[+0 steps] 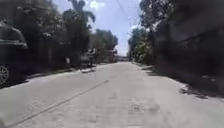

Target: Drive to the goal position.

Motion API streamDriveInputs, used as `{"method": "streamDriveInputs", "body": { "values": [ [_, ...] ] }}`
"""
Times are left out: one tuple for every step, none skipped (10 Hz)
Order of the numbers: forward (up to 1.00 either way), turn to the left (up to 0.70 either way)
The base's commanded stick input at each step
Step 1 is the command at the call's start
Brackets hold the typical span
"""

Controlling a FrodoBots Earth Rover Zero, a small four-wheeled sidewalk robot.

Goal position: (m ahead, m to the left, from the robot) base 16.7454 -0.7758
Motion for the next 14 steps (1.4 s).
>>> {"method": "streamDriveInputs", "body": {
  "values": [
    [1.00,0.02],
    [1.00,0.02],
    [1.00,-0.13],
    [1.00,-0.36],
    [1.00,-0.14],
    [1.00,0.02],
    [1.00,0.02],
    [1.00,0.02],
    [1.00,0.02],
    [1.00,0.02],
    [1.00,0.02],
    [1.00,0.02],
    [1.00,0.02],
    [1.00,0.02]
  ]
}}
